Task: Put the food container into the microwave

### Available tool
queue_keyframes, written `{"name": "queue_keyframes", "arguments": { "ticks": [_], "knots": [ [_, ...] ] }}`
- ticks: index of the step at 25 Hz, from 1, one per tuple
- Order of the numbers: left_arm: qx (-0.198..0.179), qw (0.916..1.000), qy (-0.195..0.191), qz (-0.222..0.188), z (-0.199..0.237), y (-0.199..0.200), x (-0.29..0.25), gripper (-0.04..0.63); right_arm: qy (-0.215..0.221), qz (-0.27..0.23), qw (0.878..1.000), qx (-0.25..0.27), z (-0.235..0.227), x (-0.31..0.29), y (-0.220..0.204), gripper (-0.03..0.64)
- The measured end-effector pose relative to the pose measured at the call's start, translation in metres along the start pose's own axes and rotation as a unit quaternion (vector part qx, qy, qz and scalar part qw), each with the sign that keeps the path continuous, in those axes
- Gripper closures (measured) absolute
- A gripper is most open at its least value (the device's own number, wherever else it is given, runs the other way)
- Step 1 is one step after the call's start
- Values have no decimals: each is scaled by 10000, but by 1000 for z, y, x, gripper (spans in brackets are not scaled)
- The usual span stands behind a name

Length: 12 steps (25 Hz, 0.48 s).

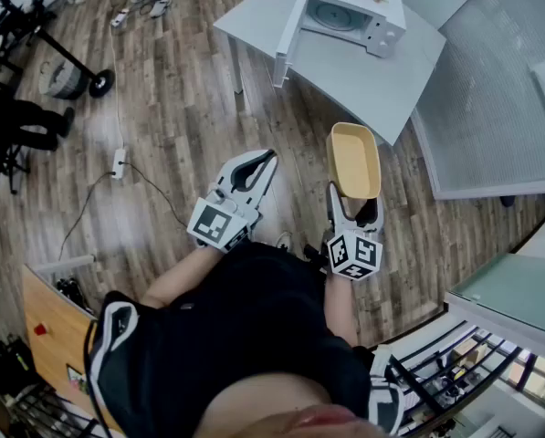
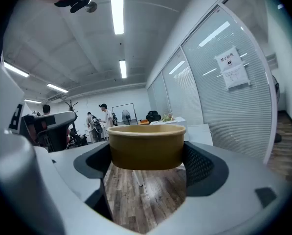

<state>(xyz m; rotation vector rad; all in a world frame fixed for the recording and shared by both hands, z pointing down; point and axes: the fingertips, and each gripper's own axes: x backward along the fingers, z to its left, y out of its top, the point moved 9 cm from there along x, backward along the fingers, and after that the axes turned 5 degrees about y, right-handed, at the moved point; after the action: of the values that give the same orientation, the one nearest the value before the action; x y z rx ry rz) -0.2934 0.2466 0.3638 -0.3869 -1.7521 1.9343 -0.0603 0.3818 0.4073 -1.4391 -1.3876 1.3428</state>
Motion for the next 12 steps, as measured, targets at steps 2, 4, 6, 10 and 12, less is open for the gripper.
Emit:
{"name": "queue_keyframes", "arguments": {
  "ticks": [2,4,6,10,12],
  "knots": [
    [88,9999,-32,-52,-1,2,0,561,1,5,10000,7,1,0,1,141],
    [106,9999,-45,-70,-2,3,2,561,4,10,10000,23,3,1,1,141],
    [78,9999,-57,-79,-2,4,4,561,2,13,10000,37,4,3,0,141],
    [94,9999,-29,-37,2,3,7,561,-32,9,10000,62,9,3,-1,143],
    [75,10000,17,24,6,6,7,561,-36,25,10000,68,13,1,-2,143]
  ]
}}
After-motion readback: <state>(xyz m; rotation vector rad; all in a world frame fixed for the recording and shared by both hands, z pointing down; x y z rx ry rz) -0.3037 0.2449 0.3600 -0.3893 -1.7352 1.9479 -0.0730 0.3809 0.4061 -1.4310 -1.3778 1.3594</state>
